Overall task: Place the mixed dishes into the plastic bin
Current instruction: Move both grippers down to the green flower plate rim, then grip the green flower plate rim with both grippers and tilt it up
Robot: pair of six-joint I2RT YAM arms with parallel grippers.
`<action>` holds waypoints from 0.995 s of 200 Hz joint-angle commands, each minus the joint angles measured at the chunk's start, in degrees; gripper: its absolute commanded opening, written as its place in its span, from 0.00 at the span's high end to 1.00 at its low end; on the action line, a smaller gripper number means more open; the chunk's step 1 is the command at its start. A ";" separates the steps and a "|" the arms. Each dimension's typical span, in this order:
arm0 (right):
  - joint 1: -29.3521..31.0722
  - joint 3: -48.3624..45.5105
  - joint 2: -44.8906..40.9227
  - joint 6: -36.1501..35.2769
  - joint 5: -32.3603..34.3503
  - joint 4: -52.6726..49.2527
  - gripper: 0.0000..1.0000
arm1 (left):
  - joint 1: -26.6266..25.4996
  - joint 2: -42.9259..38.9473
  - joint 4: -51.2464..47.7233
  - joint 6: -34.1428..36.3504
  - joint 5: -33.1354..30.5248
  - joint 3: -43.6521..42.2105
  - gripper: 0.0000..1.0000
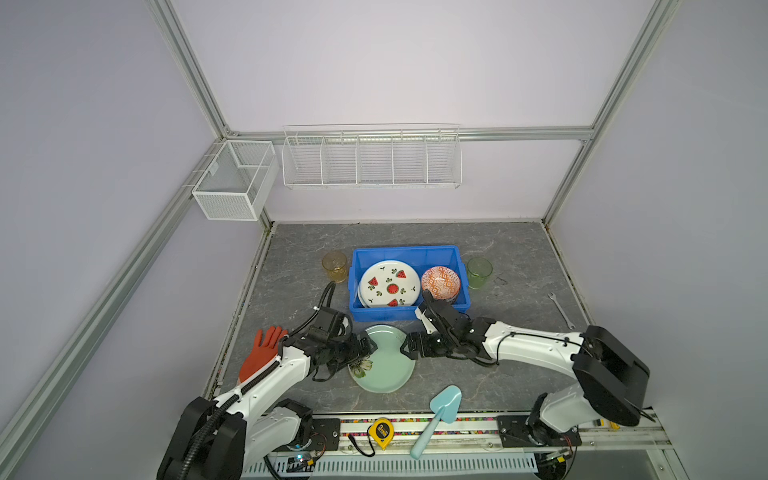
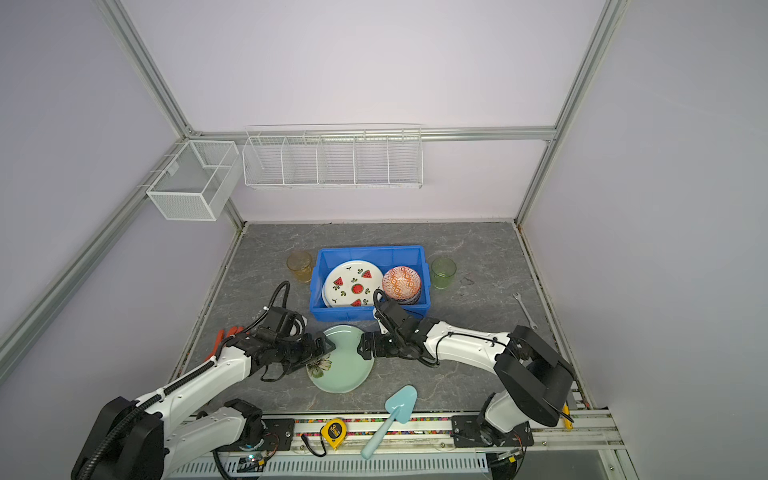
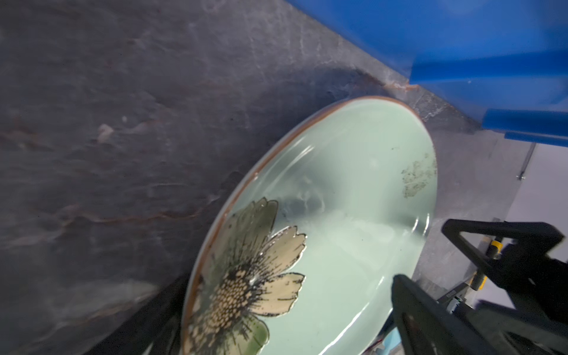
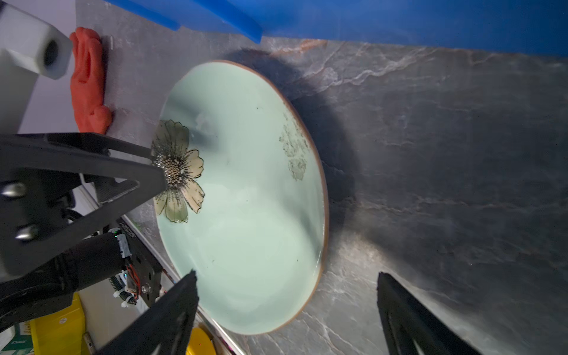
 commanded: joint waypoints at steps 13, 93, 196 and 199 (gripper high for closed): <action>1.19 2.00 4.86 2.01 -1.84 3.84 0.07 | 0.25 -0.65 3.63 -1.63 3.14 -1.41 0.00; 3.12 9.01 11.81 1.41 -4.78 4.52 0.07 | 0.24 -11.45 5.85 -8.77 2.88 -7.11 0.00; 4.07 12.26 15.08 0.74 -5.46 3.14 0.06 | 0.25 -26.24 6.28 -17.28 2.79 -10.15 0.03; 4.09 12.27 15.09 0.81 -5.42 3.09 0.06 | 0.25 -26.74 6.06 -17.44 2.74 -10.18 0.03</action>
